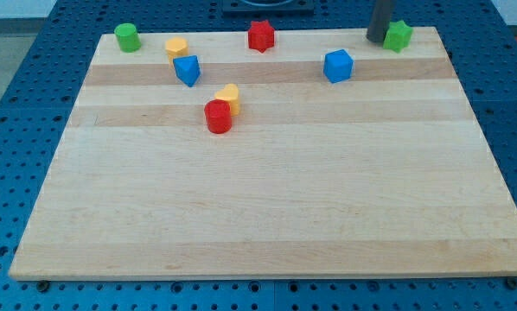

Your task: Point your arm to the top of yellow heart

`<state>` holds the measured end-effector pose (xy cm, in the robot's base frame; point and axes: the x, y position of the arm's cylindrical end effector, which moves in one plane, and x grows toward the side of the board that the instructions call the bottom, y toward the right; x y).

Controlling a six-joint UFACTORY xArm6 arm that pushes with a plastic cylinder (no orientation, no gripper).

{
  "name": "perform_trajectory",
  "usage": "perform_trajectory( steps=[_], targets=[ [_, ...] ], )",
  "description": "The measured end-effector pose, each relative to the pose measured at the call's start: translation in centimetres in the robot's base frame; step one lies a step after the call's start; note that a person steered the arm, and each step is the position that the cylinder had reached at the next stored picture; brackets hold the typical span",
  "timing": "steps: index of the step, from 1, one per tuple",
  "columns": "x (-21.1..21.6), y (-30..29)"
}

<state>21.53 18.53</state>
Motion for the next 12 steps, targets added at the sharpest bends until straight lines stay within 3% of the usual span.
perform_trajectory(
  steps=[5, 8, 12],
  targets=[
    [0.1, -3.2],
    [2.5, -5.7],
    [5.1, -16.7]
  ],
)
